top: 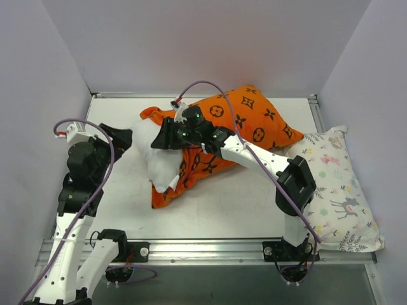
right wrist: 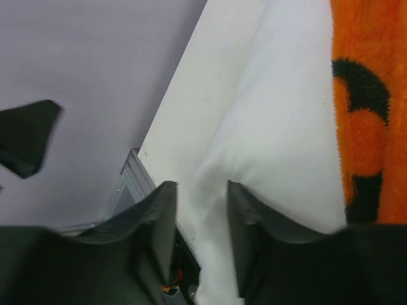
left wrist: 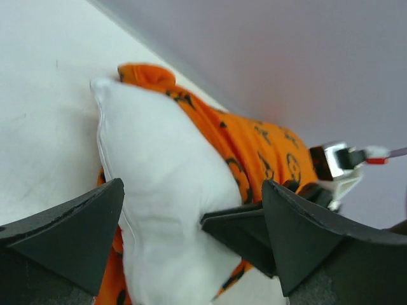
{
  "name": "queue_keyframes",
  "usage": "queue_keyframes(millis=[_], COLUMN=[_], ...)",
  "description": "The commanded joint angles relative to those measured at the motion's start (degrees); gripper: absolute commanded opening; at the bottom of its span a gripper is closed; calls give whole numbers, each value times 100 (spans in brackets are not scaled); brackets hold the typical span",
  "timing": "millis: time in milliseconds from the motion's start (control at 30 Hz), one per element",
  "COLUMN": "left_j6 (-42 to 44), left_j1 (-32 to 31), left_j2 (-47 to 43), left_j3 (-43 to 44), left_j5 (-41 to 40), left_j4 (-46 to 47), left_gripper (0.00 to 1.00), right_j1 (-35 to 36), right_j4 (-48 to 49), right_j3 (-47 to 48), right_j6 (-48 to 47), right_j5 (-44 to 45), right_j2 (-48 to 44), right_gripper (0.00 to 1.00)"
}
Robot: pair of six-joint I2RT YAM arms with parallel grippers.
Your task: Remove the pillowcase from the pillow
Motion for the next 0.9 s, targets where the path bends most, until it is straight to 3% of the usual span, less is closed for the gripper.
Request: queue_keyframes(millis=[0, 33, 167, 300, 500, 700, 867], left_j6=[-304, -357, -436, -542, -595, -410, -226], left_j1=[-44, -79, -333, -922, -1906, -2373, -2452], left_j2=[-68, -130, -350, -201, 220, 1012, 1687], left_j3=[-540, -602, -962, -1235, -1543, -1551, -1736], left_j5=[542, 614, 562, 404, 8, -229, -229], left_j4=[-380, -397, -485, -415, 208, 674, 1403], left_gripper=[97, 97, 97, 97, 97, 97, 97], right_j1=[64, -5, -76, -85, -129, -339, -533], right_j4=[-109, -136, -206, -933, -1972, -1833, -1613], right_j3=[205, 116, -411, -465, -947, -1974, -1836], right_j6=[-360, -396, -633, -1063, -1749, -2066, -2031], right_j5=[-120, -84, 153, 837, 2665, 2992, 2817], right_j2=[-636, -760, -1427, -2034, -2580, -2739, -2037], right_gripper=[44, 56, 74, 78, 83, 87, 88])
